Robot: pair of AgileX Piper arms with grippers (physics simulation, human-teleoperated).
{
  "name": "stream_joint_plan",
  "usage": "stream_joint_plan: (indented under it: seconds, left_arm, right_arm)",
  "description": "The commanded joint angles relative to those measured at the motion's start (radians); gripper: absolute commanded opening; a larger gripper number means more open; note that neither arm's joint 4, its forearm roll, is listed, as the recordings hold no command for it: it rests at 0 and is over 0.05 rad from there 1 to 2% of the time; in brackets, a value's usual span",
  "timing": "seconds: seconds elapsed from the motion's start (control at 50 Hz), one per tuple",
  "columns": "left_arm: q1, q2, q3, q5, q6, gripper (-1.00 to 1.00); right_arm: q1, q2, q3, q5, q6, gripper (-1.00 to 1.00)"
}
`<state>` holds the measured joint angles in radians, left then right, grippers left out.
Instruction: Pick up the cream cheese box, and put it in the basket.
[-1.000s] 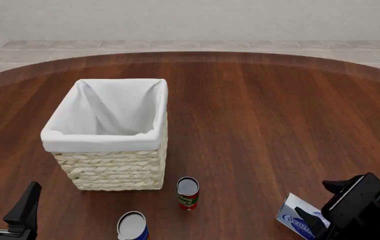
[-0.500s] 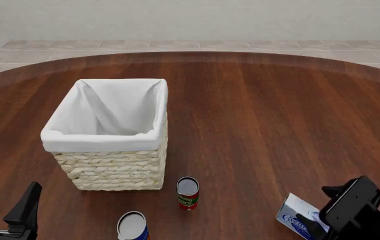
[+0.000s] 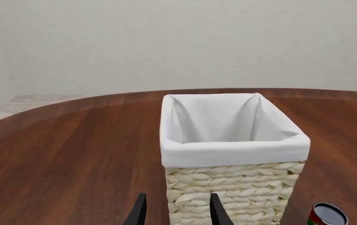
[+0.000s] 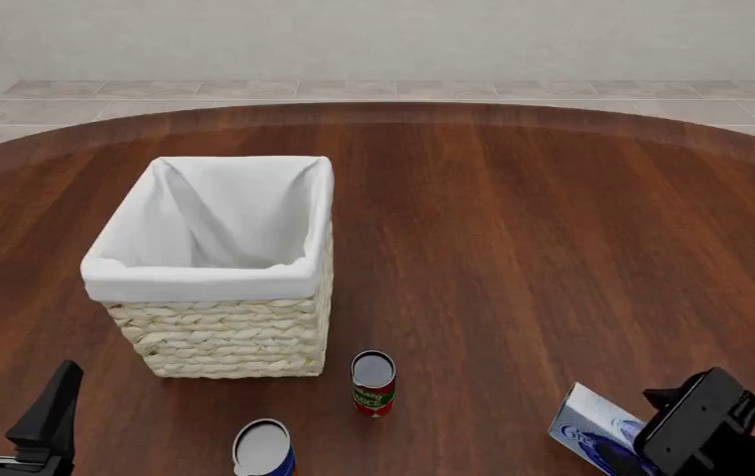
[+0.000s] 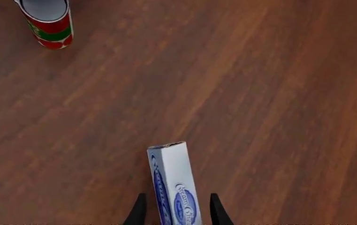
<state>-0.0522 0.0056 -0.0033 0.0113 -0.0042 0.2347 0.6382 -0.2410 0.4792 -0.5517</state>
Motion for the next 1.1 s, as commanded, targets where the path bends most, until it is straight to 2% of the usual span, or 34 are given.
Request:
stream_joint_plan:
  seconds: [0.02,0.64,1.1]
  left_arm:
    - [0.000,0.000,0.000,0.000,0.000,1.00]
    - [0.001,0.010,0.001,-0.005,0.003,1.00]
    - [0.002,0.012,0.001,-0.004,0.006,1.00]
  right_arm:
    - [-0.007,0.021,0.024,-0.018,-0.009,1.00]
    - [-0.056,0.067,0.055,-0.072,-0.035,1.00]
    - [-0.093,0.030,0.088,-0.055,-0.061,1.00]
